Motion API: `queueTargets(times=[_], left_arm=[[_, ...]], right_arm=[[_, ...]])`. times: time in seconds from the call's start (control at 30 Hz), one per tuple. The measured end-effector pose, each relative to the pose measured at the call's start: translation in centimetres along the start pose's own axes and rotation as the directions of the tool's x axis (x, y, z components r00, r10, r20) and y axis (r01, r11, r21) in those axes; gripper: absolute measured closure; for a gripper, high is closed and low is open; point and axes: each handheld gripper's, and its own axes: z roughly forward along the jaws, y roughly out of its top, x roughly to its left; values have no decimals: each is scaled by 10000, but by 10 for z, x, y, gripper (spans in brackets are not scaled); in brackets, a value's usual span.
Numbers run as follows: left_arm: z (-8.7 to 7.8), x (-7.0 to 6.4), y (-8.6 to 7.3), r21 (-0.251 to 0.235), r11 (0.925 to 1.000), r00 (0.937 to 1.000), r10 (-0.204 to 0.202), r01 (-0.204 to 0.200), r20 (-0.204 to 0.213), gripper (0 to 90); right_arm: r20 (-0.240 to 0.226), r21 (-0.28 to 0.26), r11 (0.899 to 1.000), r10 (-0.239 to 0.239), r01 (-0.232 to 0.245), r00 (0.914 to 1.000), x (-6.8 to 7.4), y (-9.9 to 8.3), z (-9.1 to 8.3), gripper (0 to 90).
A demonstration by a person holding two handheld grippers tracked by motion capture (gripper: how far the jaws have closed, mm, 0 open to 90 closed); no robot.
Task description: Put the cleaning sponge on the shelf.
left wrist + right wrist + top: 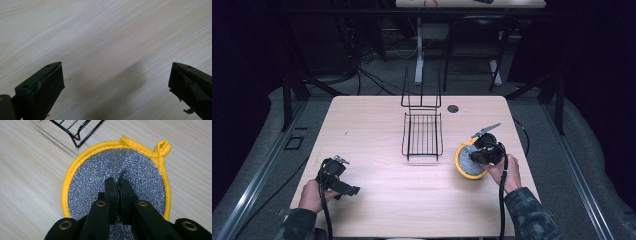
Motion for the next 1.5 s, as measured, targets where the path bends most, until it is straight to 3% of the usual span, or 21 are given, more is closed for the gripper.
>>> queueTargets(times=[0.5, 1.3, 1.5], left_arm=[[-1, 1, -1, -3, 9999, 9999, -118, 118, 19, 2], [0, 1, -1, 40, 9999, 9999, -115, 115, 70, 3], [0, 1, -1, 27, 10000, 10000, -60, 60, 43, 3]], right_arm=[[65, -399, 9989, -246, 248, 9997, 2, 18, -14, 876], [91, -666, 9950, -744, 749, 9972, 14, 51, -18, 875], [118, -812, 9910, -1056, 1062, 9943, 21, 60, -17, 876]])
